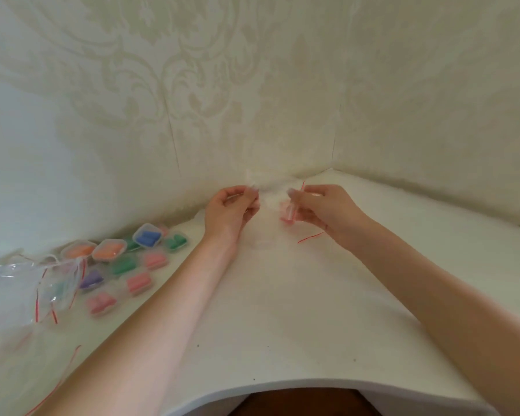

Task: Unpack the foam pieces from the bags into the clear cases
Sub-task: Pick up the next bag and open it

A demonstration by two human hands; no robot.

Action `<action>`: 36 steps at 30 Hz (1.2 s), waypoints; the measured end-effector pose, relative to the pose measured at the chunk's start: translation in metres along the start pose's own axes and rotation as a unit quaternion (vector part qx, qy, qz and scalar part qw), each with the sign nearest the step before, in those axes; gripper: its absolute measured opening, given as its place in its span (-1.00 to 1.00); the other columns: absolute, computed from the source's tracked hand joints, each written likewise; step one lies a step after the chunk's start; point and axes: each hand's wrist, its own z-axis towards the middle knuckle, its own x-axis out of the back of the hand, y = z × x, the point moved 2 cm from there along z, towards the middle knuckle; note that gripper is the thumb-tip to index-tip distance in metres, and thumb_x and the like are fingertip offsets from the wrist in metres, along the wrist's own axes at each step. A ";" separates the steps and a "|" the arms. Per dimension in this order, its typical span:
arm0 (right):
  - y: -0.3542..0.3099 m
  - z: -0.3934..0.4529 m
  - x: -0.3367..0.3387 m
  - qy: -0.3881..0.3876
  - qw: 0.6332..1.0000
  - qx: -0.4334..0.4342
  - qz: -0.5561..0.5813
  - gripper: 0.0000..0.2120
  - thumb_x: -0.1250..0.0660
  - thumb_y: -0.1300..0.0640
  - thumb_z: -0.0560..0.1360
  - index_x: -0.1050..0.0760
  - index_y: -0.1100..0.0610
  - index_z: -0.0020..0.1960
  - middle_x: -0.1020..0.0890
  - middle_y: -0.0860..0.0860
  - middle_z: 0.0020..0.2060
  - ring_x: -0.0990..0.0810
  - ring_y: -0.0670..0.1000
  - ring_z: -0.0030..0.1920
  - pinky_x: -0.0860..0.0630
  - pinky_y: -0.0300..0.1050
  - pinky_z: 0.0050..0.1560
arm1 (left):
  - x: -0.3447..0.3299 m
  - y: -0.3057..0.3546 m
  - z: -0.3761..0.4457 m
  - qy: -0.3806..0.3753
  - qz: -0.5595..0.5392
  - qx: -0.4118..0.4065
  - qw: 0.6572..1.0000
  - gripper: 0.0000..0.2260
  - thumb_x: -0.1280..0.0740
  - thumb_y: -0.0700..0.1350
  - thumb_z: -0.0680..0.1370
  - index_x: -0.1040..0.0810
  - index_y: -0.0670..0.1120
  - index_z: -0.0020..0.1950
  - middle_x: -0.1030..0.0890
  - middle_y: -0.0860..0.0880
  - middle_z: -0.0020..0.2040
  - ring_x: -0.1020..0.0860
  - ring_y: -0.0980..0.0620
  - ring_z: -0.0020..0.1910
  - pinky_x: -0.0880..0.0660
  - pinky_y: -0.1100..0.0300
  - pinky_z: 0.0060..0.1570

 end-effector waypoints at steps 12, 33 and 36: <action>-0.002 0.000 0.009 0.109 0.986 0.042 -0.117 -0.73 -0.49 0.06 0.40 -0.51 0.18 -0.34 -0.55 0.02 -0.44 -0.51 -0.12 -0.50 -0.49 -0.33 -0.44 | -0.019 0.011 -0.028 -0.038 0.379 -0.352 0.855 -0.86 -0.45 -0.11 0.44 -0.50 -0.08 -0.16 -0.56 -0.01 -0.18 -0.54 0.10 -0.22 -0.46 0.34 -0.22; 0.005 -0.005 -0.018 0.022 0.968 0.162 -0.190 -0.68 -0.15 0.04 0.62 -0.35 0.20 -0.23 -0.46 -0.01 -0.42 -0.43 -0.14 -0.47 -0.39 -0.35 -0.41 | -0.027 -0.004 -0.032 -0.130 0.246 -0.130 0.952 -0.84 -0.22 -0.24 0.59 -0.48 -0.23 -0.17 -0.56 -0.05 -0.38 -0.57 0.12 -0.45 -0.53 0.26 -0.36; 0.005 -0.007 -0.021 0.026 0.973 0.158 -0.164 -0.62 -0.11 0.04 0.64 -0.37 0.25 -0.25 -0.44 0.02 -0.51 -0.41 -0.07 -0.48 -0.37 -0.28 -0.41 | -0.027 -0.005 -0.033 -0.161 0.341 -0.212 0.901 -0.77 -0.13 -0.17 0.64 -0.43 -0.18 -0.19 -0.56 0.01 -0.38 -0.54 0.16 -0.41 -0.49 0.23 -0.31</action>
